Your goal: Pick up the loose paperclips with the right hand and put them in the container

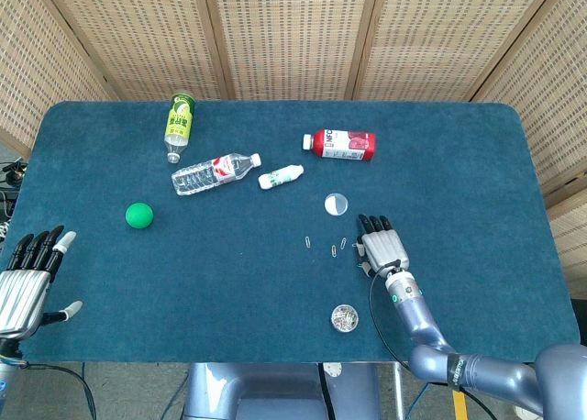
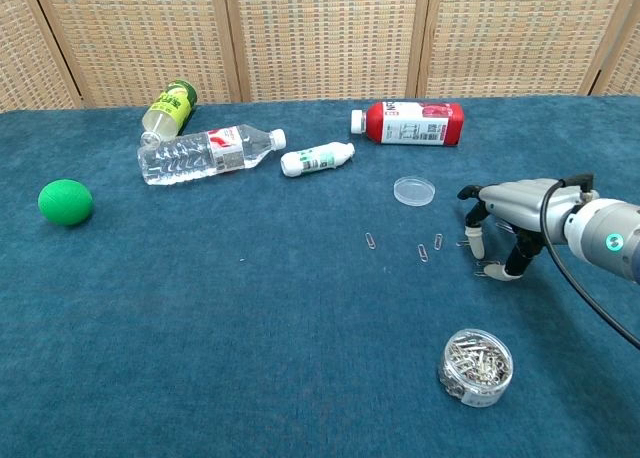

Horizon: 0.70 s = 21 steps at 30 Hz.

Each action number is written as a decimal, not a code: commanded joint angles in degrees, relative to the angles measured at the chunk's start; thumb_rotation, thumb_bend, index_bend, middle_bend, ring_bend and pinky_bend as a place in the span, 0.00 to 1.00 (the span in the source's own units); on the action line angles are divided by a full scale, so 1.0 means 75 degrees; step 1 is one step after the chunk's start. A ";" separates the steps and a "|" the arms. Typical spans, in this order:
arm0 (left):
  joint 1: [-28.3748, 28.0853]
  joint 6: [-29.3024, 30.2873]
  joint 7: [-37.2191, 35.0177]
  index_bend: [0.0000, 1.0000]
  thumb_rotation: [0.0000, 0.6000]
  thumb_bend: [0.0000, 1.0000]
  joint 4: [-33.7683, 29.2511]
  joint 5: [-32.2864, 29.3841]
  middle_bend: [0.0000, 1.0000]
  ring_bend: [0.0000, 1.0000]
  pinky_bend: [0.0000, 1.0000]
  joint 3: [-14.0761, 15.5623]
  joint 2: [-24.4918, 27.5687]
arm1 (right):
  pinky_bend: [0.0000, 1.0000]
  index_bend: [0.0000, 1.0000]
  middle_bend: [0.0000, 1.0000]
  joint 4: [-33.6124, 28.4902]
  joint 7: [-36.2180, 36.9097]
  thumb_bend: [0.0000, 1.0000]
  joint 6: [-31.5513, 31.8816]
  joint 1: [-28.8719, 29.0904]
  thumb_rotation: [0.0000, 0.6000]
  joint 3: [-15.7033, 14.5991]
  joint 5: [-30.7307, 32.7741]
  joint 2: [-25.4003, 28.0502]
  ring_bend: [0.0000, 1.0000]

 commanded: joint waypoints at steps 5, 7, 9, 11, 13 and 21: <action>-0.0007 0.0012 0.0008 0.00 1.00 0.00 0.0020 0.0001 0.00 0.00 0.00 0.0004 -0.0023 | 0.00 0.51 0.00 0.0129 -0.0026 0.34 -0.0077 0.0039 1.00 -0.0038 0.0151 -0.0031 0.00; -0.0011 0.0006 0.0016 0.00 1.00 0.00 0.0023 -0.0007 0.00 0.00 0.00 0.0006 -0.0028 | 0.00 0.51 0.00 0.0135 -0.0048 0.34 -0.0088 0.0054 1.00 -0.0040 0.0189 -0.0030 0.00; -0.0017 -0.0005 0.0026 0.00 1.00 0.00 0.0026 -0.0015 0.00 0.00 0.00 0.0008 -0.0033 | 0.00 0.51 0.00 0.0139 -0.0083 0.36 -0.0103 0.0070 1.00 -0.0049 0.0241 -0.0031 0.00; -0.0019 -0.0008 0.0036 0.00 1.00 0.00 0.0028 -0.0018 0.00 0.00 0.00 0.0013 -0.0039 | 0.00 0.51 0.00 0.0153 -0.0140 0.39 -0.0128 0.0090 1.00 -0.0065 0.0313 -0.0036 0.00; -0.0021 -0.0008 0.0039 0.00 1.00 0.00 0.0027 -0.0019 0.00 0.00 0.00 0.0015 -0.0041 | 0.00 0.52 0.00 0.0173 -0.0208 0.40 -0.0139 0.0115 1.00 -0.0081 0.0382 -0.0053 0.00; -0.0029 -0.0006 0.0026 0.00 1.00 0.00 0.0026 -0.0023 0.00 0.00 0.00 0.0022 -0.0036 | 0.00 0.62 0.00 0.0159 -0.0320 0.42 -0.0056 0.0163 1.00 -0.0133 0.0433 -0.0080 0.00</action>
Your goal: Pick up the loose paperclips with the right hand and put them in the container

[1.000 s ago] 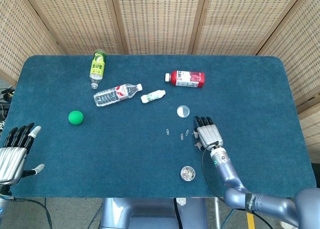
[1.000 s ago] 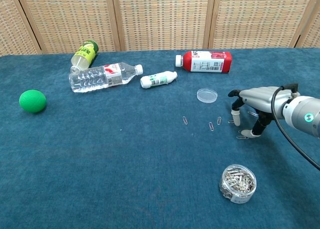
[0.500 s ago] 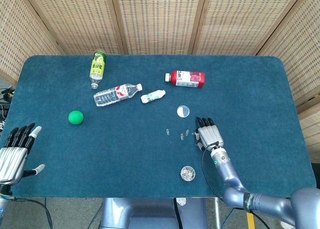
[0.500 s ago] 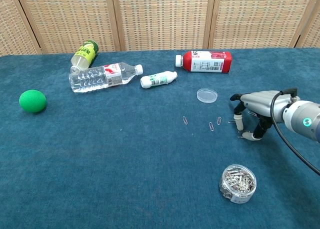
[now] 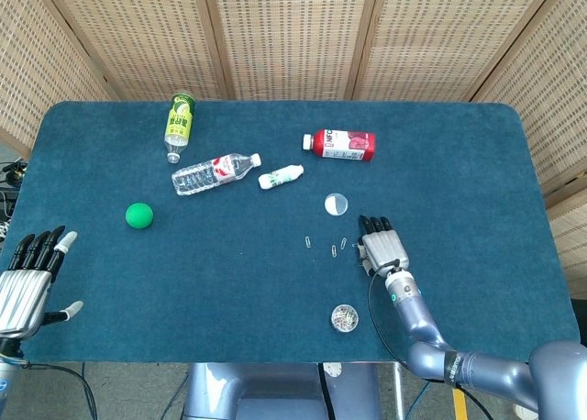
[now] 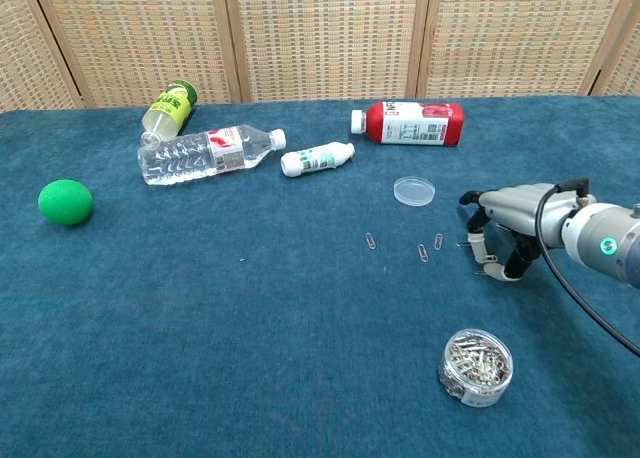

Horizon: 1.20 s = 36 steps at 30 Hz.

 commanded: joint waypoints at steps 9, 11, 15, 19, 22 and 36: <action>0.0004 0.0019 -0.0030 0.00 1.00 0.00 -0.0018 0.0026 0.00 0.00 0.00 0.0019 0.0022 | 0.00 0.64 0.02 -0.0092 0.0161 0.42 0.0218 -0.0054 1.00 -0.0007 -0.0243 0.0071 0.00; 0.0006 0.0024 -0.0028 0.00 1.00 0.00 -0.0019 0.0038 0.00 0.00 0.00 0.0026 0.0023 | 0.00 0.65 0.02 -0.0170 0.0201 0.43 0.0278 -0.0077 1.00 -0.0004 -0.0325 0.0138 0.00; 0.0010 0.0036 -0.0035 0.00 1.00 0.00 -0.0026 0.0053 0.00 0.00 0.00 0.0034 0.0026 | 0.00 0.66 0.03 -0.0451 0.0242 0.43 0.0436 -0.0126 1.00 -0.0013 -0.0534 0.0348 0.00; 0.0014 0.0050 -0.0039 0.00 1.00 0.00 -0.0039 0.0078 0.00 0.00 0.00 0.0044 0.0034 | 0.00 0.66 0.03 -0.0980 0.0378 0.43 0.0645 -0.0212 1.00 -0.0040 -0.0922 0.0651 0.00; 0.0022 0.0067 -0.0039 0.00 1.00 0.00 -0.0041 0.0106 0.00 0.00 0.00 0.0056 0.0036 | 0.00 0.66 0.04 -0.1626 0.0490 0.43 0.0789 -0.0336 1.00 -0.0216 -0.1434 0.1079 0.00; 0.0018 0.0066 0.0022 0.00 1.00 0.00 -0.0053 0.0140 0.00 0.00 0.00 0.0075 0.0019 | 0.00 0.66 0.05 -0.3568 0.0171 0.43 0.0905 -0.0629 1.00 -0.1416 -0.3603 0.2122 0.00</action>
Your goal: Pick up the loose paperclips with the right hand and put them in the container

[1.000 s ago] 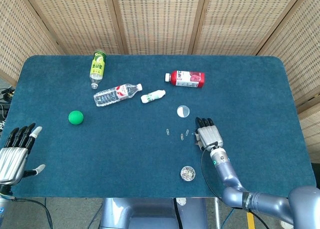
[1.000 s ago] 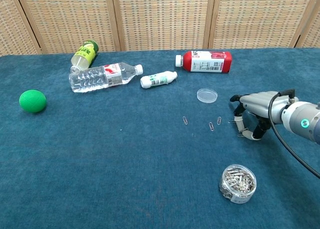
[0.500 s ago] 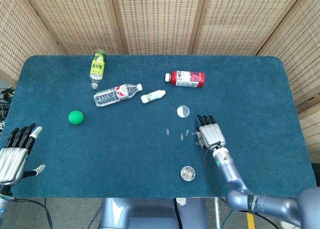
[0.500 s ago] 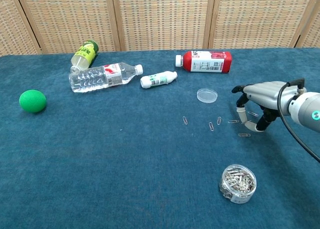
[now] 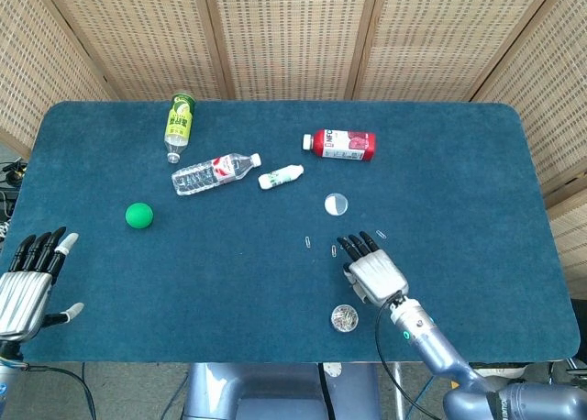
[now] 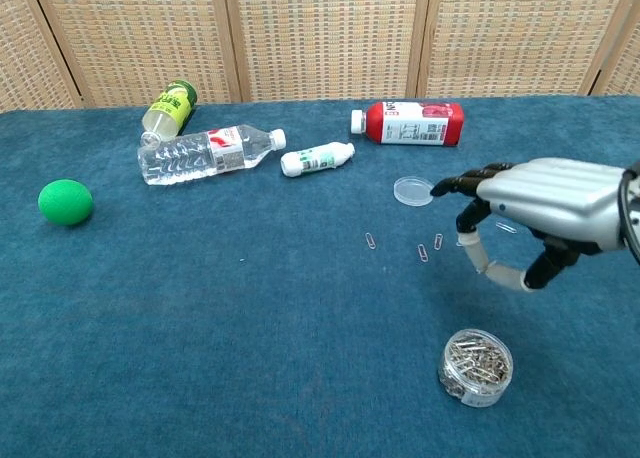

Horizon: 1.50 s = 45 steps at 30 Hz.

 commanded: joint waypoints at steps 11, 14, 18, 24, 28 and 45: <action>-0.0018 -0.0052 -0.0020 0.00 1.00 0.00 -0.0005 -0.0090 0.00 0.00 0.00 -0.0012 0.0019 | 0.00 0.66 0.05 -0.0364 -0.0809 0.43 -0.0202 -0.0154 1.00 -0.0591 -0.0696 -0.0145 0.00; -0.0020 -0.0053 -0.0030 0.00 1.00 0.00 0.0003 -0.0090 0.00 0.00 0.00 -0.0012 0.0021 | 0.00 0.66 0.05 -0.0350 -0.0938 0.43 -0.0204 -0.0186 1.00 -0.0613 -0.0678 -0.0165 0.00; -0.0016 -0.0036 -0.0013 0.00 1.00 0.00 0.0007 -0.0101 0.00 0.00 0.00 -0.0018 0.0014 | 0.00 0.63 0.05 -0.0312 -0.1176 0.42 -0.0216 -0.0215 1.00 -0.0665 -0.0671 -0.0161 0.00; -0.0013 -0.0025 0.0019 0.00 1.00 0.00 -0.0002 -0.0086 0.00 0.00 0.00 -0.0010 0.0001 | 0.00 0.40 0.05 -0.0381 -0.1216 0.21 -0.0207 -0.0245 1.00 -0.0646 -0.0671 -0.0117 0.00; -0.0016 -0.0033 0.0032 0.00 1.00 0.00 -0.0007 -0.0084 0.00 0.00 0.00 -0.0005 -0.0003 | 0.00 0.39 0.05 -0.0421 -0.1211 0.21 -0.0182 -0.0267 1.00 -0.0623 -0.0692 -0.0095 0.00; -0.0023 -0.0044 -0.0018 0.00 1.00 0.00 0.0003 -0.0107 0.00 0.00 0.00 -0.0011 0.0014 | 0.00 0.42 0.05 0.0888 0.0075 0.22 -0.0143 -0.0052 1.00 0.0627 -0.0200 -0.0111 0.00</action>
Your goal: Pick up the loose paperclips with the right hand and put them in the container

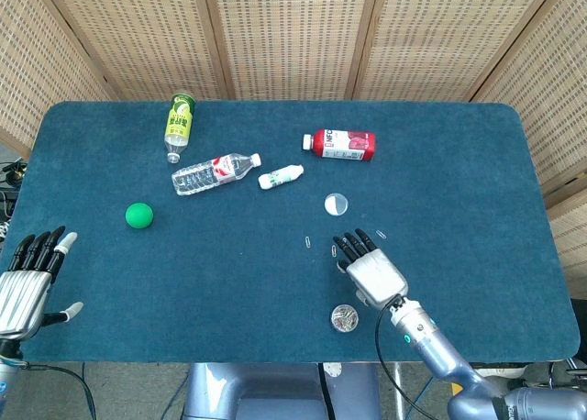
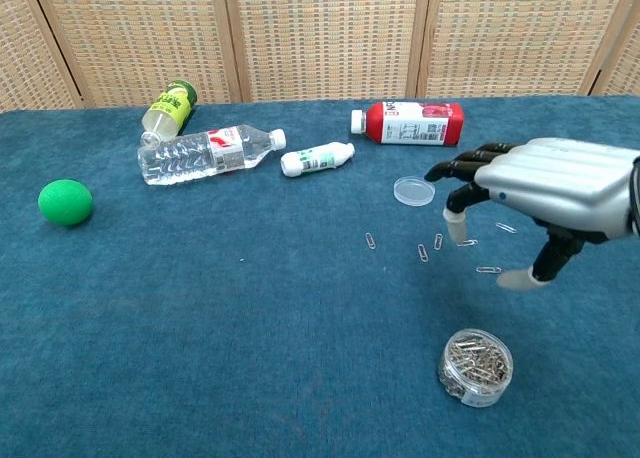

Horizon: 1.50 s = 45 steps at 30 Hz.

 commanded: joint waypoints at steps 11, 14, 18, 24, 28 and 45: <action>-0.0031 -0.0054 0.0106 0.00 1.00 0.00 0.0008 -0.0081 0.00 0.00 0.00 -0.0013 -0.0047 | 0.00 0.49 0.05 0.1962 0.1224 0.30 -0.0729 0.0276 1.00 0.0846 0.1754 -0.1083 0.00; -0.0032 -0.0060 0.0095 0.00 1.00 0.00 0.0016 -0.0098 0.00 0.00 0.00 -0.0016 -0.0050 | 0.00 0.49 0.05 0.2098 0.1250 0.32 -0.0761 0.0291 1.00 0.0886 0.1942 -0.1200 0.00; -0.0032 -0.0060 0.0079 0.00 1.00 0.00 0.0037 -0.0109 0.00 0.00 0.00 -0.0017 -0.0056 | 0.00 0.49 0.05 0.2282 0.1230 0.33 -0.0786 0.0321 1.00 0.0926 0.2228 -0.1384 0.00; -0.0030 -0.0049 0.0084 0.00 1.00 0.00 0.0036 -0.0103 0.00 0.00 0.00 -0.0014 -0.0055 | 0.00 0.49 0.05 0.2403 0.1098 0.34 -0.0849 0.0355 1.00 0.0934 0.2741 -0.1556 0.00; -0.0038 -0.0069 0.0102 0.00 1.00 0.00 0.0038 -0.0107 0.00 0.00 0.00 -0.0006 -0.0065 | 0.00 0.49 0.05 0.2514 0.1038 0.34 -0.0820 0.0346 1.00 0.0858 0.2848 -0.1626 0.00; -0.0043 -0.0076 0.0122 0.00 1.00 0.00 0.0044 -0.0120 0.00 0.00 0.00 0.0001 -0.0082 | 0.00 0.51 0.05 0.3042 0.1343 0.38 -0.0771 0.0247 1.00 0.0686 0.2447 -0.2009 0.00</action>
